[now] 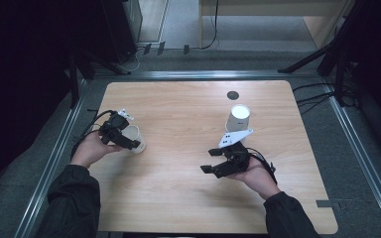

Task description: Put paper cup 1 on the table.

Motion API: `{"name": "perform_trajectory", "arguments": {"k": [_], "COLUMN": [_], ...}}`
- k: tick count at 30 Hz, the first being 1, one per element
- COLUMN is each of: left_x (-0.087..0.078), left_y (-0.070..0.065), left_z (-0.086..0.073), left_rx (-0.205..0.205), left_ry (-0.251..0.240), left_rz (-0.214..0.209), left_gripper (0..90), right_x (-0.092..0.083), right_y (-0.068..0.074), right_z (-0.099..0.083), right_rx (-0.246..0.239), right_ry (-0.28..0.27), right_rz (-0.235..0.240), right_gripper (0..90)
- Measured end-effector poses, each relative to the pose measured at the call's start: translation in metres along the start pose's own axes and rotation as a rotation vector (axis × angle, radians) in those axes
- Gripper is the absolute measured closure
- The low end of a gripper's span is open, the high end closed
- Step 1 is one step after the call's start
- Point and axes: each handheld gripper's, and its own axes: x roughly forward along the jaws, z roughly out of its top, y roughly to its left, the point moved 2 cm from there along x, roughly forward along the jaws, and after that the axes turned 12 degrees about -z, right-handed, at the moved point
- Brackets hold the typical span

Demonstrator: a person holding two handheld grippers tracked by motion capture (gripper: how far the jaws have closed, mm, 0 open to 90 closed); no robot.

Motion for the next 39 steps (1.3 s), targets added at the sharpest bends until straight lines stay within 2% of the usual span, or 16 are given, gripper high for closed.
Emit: {"name": "perform_trajectory", "arguments": {"k": [3,23,28,39], "left_x": [0.0023,0.0071,0.0091,0.0082], "left_y": [-0.0001,-0.0058,-0.0064,-0.0051], "left_z": [0.0,0.0018,0.0023,0.0018], "left_rx": [0.002,0.042,0.041,0.007], "left_ry": [0.013,0.024,0.031,0.021], "left_rz": [0.012,0.009,0.007,-0.02], "left_gripper": [21.6,19.6,17.0,10.4], "right_x": [0.0,-0.0003,-0.0004,-0.0005], "right_y": [0.0,0.0002,-0.0002,0.0], "right_z": [0.0,0.0002,0.0001,0.0001], "right_rx": [-0.001,-0.003,-0.005,-0.006], "right_ry": [0.0,0.0,0.0,0.001], "right_rz": [0.0,0.0,-0.002,-0.002], "right_gripper": [30.7,30.9,30.8,30.8]}}
